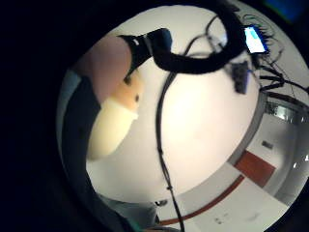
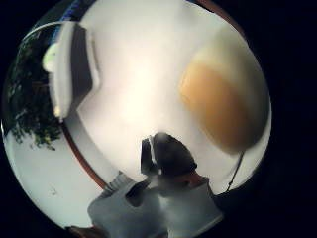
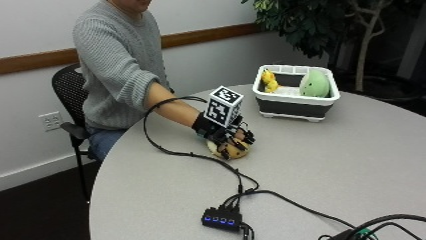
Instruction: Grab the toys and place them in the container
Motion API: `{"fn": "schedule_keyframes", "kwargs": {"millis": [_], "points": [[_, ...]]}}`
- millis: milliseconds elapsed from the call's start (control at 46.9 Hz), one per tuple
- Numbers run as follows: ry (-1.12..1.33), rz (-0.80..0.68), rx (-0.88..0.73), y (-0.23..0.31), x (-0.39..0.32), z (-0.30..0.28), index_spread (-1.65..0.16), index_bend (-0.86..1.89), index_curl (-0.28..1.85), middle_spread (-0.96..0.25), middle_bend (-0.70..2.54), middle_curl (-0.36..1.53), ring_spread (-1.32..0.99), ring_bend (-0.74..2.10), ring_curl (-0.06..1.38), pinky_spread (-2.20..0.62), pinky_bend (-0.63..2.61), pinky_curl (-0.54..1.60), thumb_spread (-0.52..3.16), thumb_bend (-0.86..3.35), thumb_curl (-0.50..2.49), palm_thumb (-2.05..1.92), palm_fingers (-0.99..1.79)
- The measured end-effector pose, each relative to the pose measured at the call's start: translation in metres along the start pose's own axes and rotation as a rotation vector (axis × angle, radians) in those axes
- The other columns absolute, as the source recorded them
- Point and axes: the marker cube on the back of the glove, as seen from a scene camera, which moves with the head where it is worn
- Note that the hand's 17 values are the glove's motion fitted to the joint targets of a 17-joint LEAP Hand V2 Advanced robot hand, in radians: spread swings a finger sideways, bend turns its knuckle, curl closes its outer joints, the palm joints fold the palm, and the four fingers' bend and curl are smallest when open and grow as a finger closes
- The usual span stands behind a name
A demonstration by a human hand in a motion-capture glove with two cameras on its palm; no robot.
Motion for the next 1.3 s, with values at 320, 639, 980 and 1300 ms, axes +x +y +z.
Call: {"fn": "schedule_keyframes", "kwargs": {"millis": [320, 639, 980, 1300], "points": [[-0.033, -0.011, 0.119, -0.008, 0.004, 0.014, -0.39, 0.26, 0.36, -0.12, 0.10, 0.21, -0.02, 0.21, 0.21, 0.04, 1.12, 0.35, 1.30, 0.01, 0.36, 0.11, -0.04], [-0.036, 0.007, 0.265, -0.018, 0.002, -0.007, -0.45, 0.45, 0.48, -0.27, 0.53, 0.36, -0.40, 0.86, 0.43, -0.32, 0.96, 0.34, 1.12, 0.20, 0.59, 0.57, 0.99], [-0.067, -0.036, 0.466, -0.003, -0.017, -0.245, -0.48, 0.66, 0.72, -0.33, 0.78, 0.55, -0.55, 1.00, 0.57, -0.39, 0.99, 0.42, 0.84, 0.15, 0.77, 0.59, 0.88], [-0.153, -0.302, 0.378, -0.004, -0.194, -0.252, -0.47, 0.74, 0.89, -0.32, 0.87, 0.69, -0.59, 1.06, 0.66, -0.40, 1.08, 0.47, 0.67, 0.12, 0.89, 0.59, 0.78]]}}
